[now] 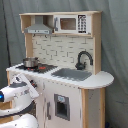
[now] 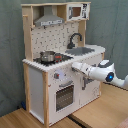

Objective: Play with the kitchen

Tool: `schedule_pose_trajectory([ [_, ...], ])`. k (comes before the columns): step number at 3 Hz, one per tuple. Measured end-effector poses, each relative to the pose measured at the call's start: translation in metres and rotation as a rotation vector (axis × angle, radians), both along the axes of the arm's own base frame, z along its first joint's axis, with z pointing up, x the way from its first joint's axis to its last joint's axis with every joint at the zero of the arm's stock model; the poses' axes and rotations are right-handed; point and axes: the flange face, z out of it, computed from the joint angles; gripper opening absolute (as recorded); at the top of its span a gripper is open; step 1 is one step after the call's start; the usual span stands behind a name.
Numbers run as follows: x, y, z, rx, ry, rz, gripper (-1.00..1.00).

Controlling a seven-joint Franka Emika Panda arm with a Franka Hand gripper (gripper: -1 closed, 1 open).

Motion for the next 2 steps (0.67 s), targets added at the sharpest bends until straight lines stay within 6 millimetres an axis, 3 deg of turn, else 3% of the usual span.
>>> schedule_pose_trajectory([
  [2, 0.0003, 0.0027, -0.0008, -0.232, -0.012, -0.003, -1.0],
])
